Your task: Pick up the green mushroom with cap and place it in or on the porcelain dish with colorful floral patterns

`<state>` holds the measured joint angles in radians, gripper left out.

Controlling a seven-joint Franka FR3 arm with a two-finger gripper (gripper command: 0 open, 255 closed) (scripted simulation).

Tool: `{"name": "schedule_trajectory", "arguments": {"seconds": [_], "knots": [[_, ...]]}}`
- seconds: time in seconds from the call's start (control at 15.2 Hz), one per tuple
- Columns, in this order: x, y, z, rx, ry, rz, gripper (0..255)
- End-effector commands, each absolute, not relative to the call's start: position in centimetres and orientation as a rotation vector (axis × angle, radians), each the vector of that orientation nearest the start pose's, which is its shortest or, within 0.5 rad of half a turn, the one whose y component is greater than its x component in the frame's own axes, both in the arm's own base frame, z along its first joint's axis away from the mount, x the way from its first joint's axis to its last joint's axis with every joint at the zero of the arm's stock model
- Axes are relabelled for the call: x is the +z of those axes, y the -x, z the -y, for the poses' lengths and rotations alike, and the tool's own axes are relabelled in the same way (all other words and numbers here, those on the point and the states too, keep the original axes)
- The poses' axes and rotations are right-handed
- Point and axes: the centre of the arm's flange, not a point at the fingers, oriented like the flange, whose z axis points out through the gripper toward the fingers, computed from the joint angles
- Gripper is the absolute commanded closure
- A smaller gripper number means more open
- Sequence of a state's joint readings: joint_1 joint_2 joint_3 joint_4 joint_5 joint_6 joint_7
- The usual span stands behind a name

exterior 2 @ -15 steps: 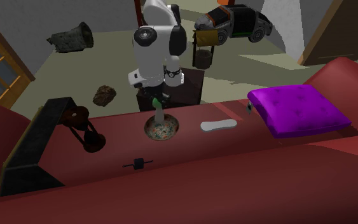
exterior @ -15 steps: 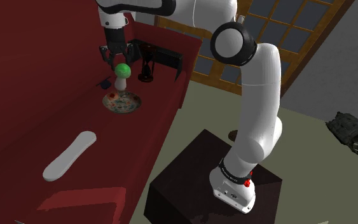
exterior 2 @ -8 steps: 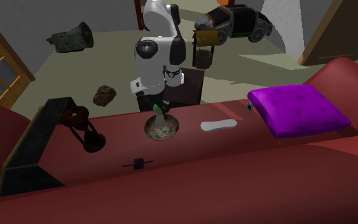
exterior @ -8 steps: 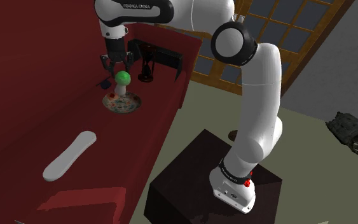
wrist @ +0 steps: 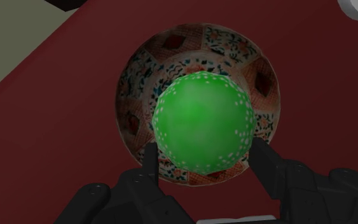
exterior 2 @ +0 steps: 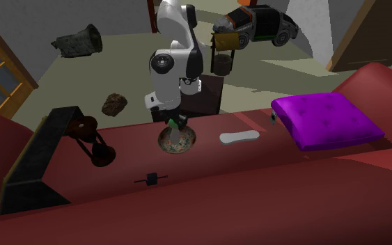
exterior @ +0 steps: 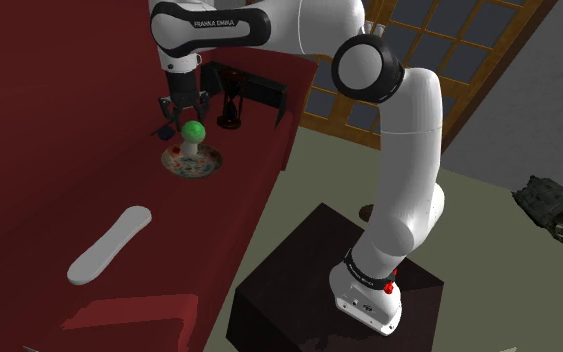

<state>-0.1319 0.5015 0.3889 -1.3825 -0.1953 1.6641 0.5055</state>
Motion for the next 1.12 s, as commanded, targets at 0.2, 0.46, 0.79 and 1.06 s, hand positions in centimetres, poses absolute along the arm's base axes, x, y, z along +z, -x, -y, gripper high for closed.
{"name": "schedule_trajectory", "arguments": {"seconds": [0.2, 0.46, 0.79, 1.06], "knots": [[42.5, -66.8, -10.7, 0.269, 3.18, -0.382, 255], [42.5, -66.8, -10.7, 0.269, 3.18, -0.382, 0], [46.4, -67.5, -10.9, 0.269, 3.18, -0.382, 0], [47.4, -67.7, -11.0, 0.269, 3.18, -0.382, 0]]}}
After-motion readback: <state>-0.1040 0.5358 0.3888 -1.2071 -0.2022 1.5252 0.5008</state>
